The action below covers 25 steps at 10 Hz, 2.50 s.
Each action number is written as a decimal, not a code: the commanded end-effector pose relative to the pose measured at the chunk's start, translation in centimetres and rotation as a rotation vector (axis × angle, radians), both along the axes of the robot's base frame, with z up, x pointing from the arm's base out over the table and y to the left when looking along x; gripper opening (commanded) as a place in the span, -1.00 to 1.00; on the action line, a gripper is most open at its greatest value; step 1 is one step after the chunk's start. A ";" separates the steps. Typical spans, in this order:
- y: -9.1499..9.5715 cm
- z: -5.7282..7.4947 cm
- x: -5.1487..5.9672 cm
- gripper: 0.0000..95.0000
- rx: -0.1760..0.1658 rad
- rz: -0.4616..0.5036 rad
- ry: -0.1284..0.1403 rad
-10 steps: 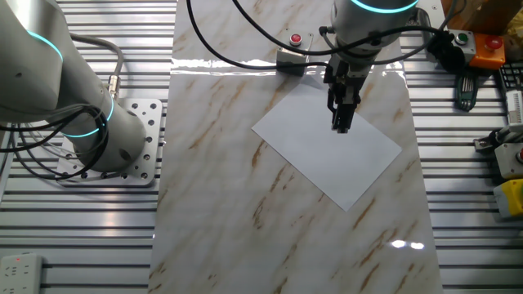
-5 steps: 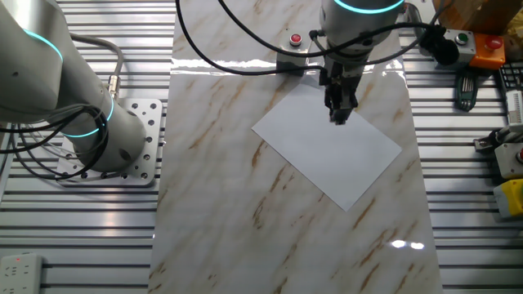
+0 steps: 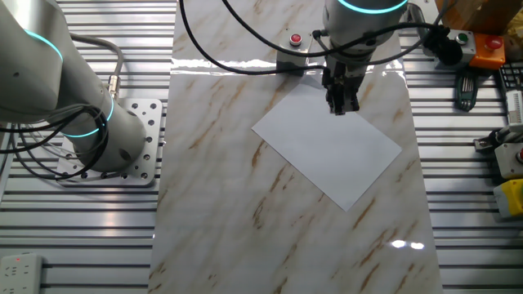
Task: Flip over and spread out the paper that is laid flat on the table
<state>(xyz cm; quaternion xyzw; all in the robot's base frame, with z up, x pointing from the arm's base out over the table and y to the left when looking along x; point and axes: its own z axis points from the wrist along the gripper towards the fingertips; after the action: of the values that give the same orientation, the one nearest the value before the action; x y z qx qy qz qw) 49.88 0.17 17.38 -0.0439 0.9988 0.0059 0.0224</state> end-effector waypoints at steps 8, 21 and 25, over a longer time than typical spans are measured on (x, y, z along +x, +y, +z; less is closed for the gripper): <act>0.3 0.5 -0.4 -1.00 0.013 -0.007 -0.007; 0.3 0.6 -0.4 -1.00 0.007 -0.017 0.000; -1.3 -2.0 0.3 -1.00 -0.024 0.027 -0.002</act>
<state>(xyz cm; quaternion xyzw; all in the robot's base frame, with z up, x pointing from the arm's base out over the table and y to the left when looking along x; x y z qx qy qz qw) 50.00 -1.21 15.32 -0.0570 0.9981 -0.0068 0.0232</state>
